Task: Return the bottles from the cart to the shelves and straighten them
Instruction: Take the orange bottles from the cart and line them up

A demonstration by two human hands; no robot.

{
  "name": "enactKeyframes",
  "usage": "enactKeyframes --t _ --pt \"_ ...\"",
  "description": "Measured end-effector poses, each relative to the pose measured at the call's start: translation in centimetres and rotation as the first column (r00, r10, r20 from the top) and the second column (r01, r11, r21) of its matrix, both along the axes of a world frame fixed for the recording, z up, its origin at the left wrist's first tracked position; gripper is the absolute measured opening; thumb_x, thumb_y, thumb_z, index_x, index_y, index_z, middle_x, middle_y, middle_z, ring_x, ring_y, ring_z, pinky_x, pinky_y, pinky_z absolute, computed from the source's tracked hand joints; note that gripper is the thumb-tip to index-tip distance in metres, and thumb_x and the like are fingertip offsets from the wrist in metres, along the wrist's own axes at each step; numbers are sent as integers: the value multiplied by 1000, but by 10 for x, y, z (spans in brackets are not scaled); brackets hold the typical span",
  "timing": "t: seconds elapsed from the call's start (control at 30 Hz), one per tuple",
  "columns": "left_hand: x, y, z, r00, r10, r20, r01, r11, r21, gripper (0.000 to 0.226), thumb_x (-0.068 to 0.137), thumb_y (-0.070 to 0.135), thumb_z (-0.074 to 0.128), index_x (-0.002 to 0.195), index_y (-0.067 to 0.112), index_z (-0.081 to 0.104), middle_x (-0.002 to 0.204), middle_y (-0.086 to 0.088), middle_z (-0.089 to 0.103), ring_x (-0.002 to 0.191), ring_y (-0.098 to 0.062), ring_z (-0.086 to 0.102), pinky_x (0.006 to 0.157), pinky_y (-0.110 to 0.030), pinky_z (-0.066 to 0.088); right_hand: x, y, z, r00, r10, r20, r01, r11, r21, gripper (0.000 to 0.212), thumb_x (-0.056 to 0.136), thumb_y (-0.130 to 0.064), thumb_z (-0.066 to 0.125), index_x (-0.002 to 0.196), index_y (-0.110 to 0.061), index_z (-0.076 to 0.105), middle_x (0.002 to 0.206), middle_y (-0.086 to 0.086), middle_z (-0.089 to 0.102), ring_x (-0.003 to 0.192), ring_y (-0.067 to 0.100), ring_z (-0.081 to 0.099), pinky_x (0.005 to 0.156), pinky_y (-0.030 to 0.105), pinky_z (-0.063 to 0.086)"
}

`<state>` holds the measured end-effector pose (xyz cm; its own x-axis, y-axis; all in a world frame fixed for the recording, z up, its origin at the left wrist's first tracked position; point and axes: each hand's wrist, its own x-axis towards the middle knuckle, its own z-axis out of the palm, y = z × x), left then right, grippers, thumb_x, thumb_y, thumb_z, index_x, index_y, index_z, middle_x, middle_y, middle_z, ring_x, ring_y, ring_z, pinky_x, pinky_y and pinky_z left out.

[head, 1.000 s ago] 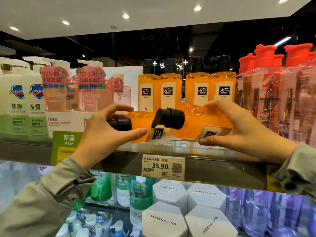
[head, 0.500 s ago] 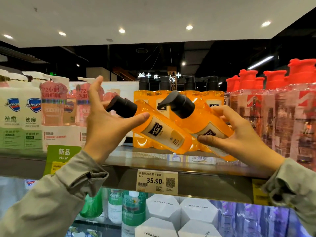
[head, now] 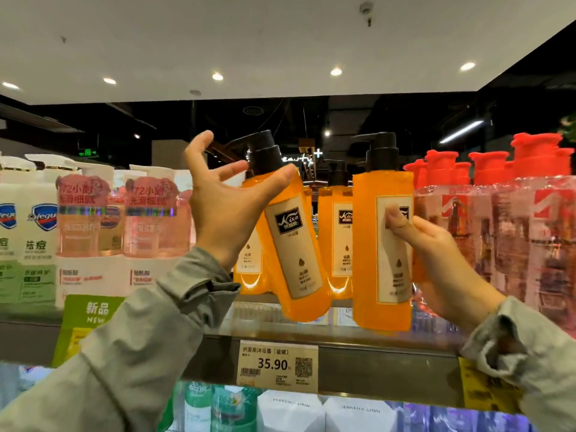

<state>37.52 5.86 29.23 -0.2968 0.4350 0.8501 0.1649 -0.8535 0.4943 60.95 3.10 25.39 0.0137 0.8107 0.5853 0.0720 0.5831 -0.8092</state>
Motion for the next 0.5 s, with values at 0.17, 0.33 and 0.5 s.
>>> enactKeyframes --t 0.17,0.33,0.5 --pt "18 21 2 987 -161 -8 158 976 -152 91 53 60 77 129 25 41 108 -5 63 101 -18 63 77 -26 51 -3 3 -4 998 -64 20 64 997 -36 67 67 -57 56 115 -10 59 104 10 71 96 28 68 81 39 53" --pt "36 29 -2 974 -216 -76 203 968 -146 69 62 59 73 116 22 51 105 1 64 96 -12 64 71 -19 51 -4 3 -7 996 -72 44 73 997 -21 67 68 -59 54 115 -13 59 103 6 72 96 24 69 83 36 53" --pt "48 27 -16 949 -265 -170 239 957 -163 62 64 52 71 117 35 43 108 13 57 103 -9 58 79 -25 51 -5 1 -8 996 -70 54 71 997 -20 62 68 -57 56 113 -14 58 101 3 73 92 19 70 77 31 52"
